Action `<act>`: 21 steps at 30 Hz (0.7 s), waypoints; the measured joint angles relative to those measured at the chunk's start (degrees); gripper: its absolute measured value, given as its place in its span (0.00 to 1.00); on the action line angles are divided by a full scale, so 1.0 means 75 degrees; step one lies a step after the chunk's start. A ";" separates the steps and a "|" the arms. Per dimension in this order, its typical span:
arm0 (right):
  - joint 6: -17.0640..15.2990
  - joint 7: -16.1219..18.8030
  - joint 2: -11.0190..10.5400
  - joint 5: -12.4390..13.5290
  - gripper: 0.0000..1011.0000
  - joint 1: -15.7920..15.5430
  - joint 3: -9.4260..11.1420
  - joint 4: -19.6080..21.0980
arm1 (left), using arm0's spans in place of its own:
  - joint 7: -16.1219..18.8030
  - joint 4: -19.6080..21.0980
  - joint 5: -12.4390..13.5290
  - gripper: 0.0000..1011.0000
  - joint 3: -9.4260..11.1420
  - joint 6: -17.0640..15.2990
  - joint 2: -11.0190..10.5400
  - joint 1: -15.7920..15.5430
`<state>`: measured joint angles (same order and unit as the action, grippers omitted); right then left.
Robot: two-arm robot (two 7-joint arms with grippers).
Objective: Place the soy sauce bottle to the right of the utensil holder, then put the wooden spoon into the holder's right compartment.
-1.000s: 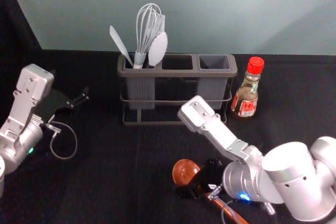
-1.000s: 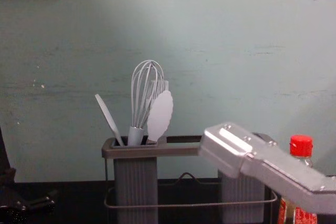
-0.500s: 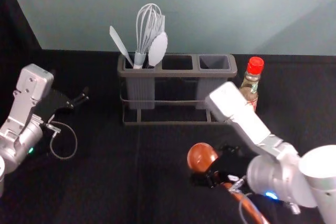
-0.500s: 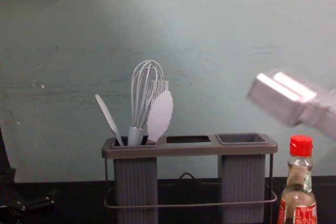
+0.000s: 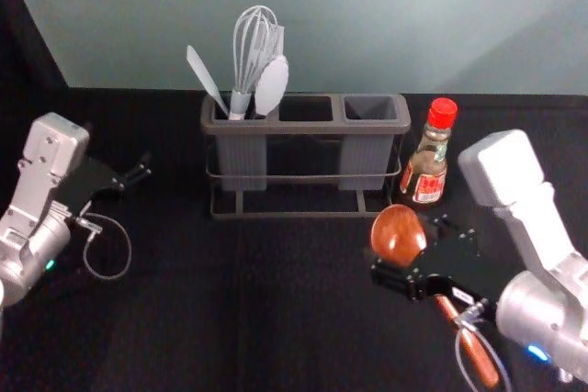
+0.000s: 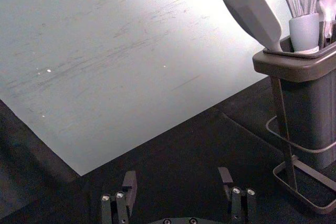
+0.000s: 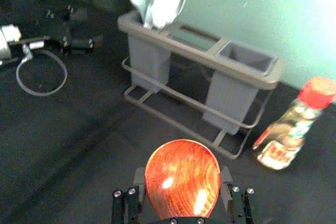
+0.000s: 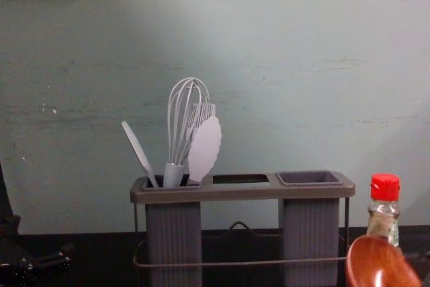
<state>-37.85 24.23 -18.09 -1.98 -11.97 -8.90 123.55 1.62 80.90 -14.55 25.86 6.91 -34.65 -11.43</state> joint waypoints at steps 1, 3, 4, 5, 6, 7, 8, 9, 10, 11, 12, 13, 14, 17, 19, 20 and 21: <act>0.0142 -0.0037 0.0001 0.0032 0.83 -0.0074 0.0060 0.0032 | 0.0000 0.0000 0.0000 1.00 0.0000 0.0000 0.0000 0.0000; 0.0573 -0.0147 -0.0003 0.0093 0.83 -0.0272 0.0187 0.0103 | 0.0000 0.0000 0.0000 1.00 0.0000 0.0000 0.0000 0.0000; 0.0714 -0.0182 -0.0007 0.0106 0.83 -0.0343 0.0220 0.0126 | 0.0000 0.0000 0.0000 1.00 0.0000 0.0000 0.0000 0.0000; 0.0999 -0.0262 -0.0016 0.0137 0.83 -0.0454 0.0280 0.0159 | 0.0000 0.0000 0.0000 1.00 0.0000 0.0000 0.0000 0.0000; 0.1137 -0.0295 -0.0022 0.0155 0.83 -0.0509 0.0307 0.0176 | 0.0000 0.0000 0.0000 1.00 0.0000 0.0000 0.0000 0.0000; 0.1269 -0.0328 -0.0029 0.0168 0.83 -0.0564 0.0332 0.0190 | 0.0000 0.0000 0.0000 1.00 0.0000 0.0000 0.0000 0.0000; 0.1525 -0.0390 -0.0044 0.0183 0.83 -0.0654 0.0373 0.0216 | 0.0000 0.0000 0.0000 1.00 0.0000 0.0000 0.0000 0.0000; 0.1663 -0.0427 -0.0052 0.0190 0.83 -0.0703 0.0390 0.0231 | 0.0000 0.0000 0.0000 1.00 0.0000 0.0000 0.0000 0.0000; 0.1943 -0.0502 -0.0067 0.0201 0.83 -0.0790 0.0417 0.0248 | 0.0000 0.0000 0.0000 1.00 0.0000 0.0000 0.0000 0.0000; 0.2074 -0.0542 -0.0074 0.0201 0.83 -0.0835 0.0429 0.0253 | 0.0000 0.0000 0.0000 1.00 0.0000 0.0000 0.0000 0.0000; 0.2227 -0.0586 -0.0077 0.0201 0.83 -0.0872 0.0436 0.0257 | 0.0000 0.0000 0.0000 1.00 0.0000 0.0000 0.0000 0.0000; 0.2510 -0.0662 -0.0081 0.0203 0.83 -0.0958 0.0447 0.0259 | 0.0000 0.0000 0.0000 1.00 0.0000 0.0000 0.0000 0.0000; 0.2510 -0.0662 -0.0081 0.0203 0.83 -0.0958 0.0447 0.0259 | 0.0000 0.0000 0.0000 1.00 0.0000 0.0000 0.0000 0.0000; 0.3247 -0.0850 -0.0086 0.0219 0.83 -0.1149 0.0475 0.0242 | 0.0000 0.0000 0.0000 1.00 0.0000 0.0000 0.0000 0.0000; 0.3551 -0.0912 -0.0087 0.0238 0.83 -0.1221 0.0485 0.0210 | 0.0000 0.0000 0.0000 1.00 0.0000 0.0000 0.0000 0.0000; 0.3818 -0.0966 -0.0091 0.0261 0.83 -0.1281 0.0497 0.0175 | 0.0000 0.0000 0.0000 1.00 0.0000 0.0000 0.0000 0.0000; 0.3960 -0.0989 -0.0094 0.0274 0.83 -0.1309 0.0502 0.0160 | 0.0000 0.0000 0.0000 1.00 0.0000 0.0000 0.0000 0.0000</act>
<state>-8.16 16.81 -18.80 0.08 -21.79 -5.13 124.75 1.62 80.90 -14.55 25.86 6.91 -34.65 -11.43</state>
